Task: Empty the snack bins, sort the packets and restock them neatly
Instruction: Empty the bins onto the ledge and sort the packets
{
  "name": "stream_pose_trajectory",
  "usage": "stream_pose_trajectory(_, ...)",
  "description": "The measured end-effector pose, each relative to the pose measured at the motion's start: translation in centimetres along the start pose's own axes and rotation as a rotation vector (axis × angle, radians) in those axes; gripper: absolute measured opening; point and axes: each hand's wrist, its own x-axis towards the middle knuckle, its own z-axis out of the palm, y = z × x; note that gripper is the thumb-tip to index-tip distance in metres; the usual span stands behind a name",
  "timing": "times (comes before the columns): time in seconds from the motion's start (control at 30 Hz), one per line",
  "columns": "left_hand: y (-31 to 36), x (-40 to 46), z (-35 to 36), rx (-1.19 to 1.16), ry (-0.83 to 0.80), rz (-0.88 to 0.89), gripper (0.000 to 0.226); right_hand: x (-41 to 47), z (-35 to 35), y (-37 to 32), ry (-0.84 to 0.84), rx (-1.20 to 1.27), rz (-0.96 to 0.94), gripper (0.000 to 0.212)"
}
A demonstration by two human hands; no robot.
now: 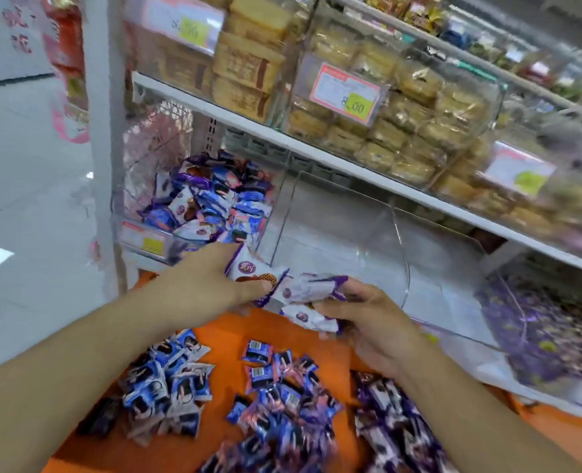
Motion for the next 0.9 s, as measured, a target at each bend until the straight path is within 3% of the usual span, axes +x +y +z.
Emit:
stream_pose_trajectory(0.17, 0.5, 0.2, 11.8, -0.138, -0.184, -0.045, 0.015, -4.5, -6.5, 5.0, 0.157, 0.09, 0.116, 0.042)
stream_pose_trajectory(0.3, 0.3, -0.2, 20.7, -0.247, -0.367, -0.113, 0.026, -8.2, -13.1, 7.9, 0.215, 0.063, 0.201, 0.047)
stream_pose_trajectory(0.4, 1.2, 0.5, 26.5, -0.258, -0.435, -0.089, 0.015, -10.0, -18.2, 8.5, 0.278, 0.002, 0.23, 0.054)
stream_pose_trajectory(0.6, 1.5, 4.4, 37.2, -0.157, -0.426, -0.093, 0.042, -11.9, -27.7, 10.2, 0.391, -0.19, 0.266, 0.056)
stream_pose_trajectory(0.67, 1.5, 5.3, 39.7, -0.075, -0.467, -0.113, 0.056, -12.3, -30.2, 11.0, 0.378, -0.325, 0.316, 0.068)
stream_pose_trajectory(0.8, 1.5, 6.3, 42.4, 0.037, -0.535, -0.148, 0.088, -12.8, -31.9, 10.9, 0.32, -0.455, 0.444, 0.089)
stream_pose_trajectory(0.9, 1.1, 6.2, 42.5, 0.021, -0.572, -0.159, 0.096, -12.6, -31.9, 10.2, 0.342, -0.497, 0.435, 0.093)
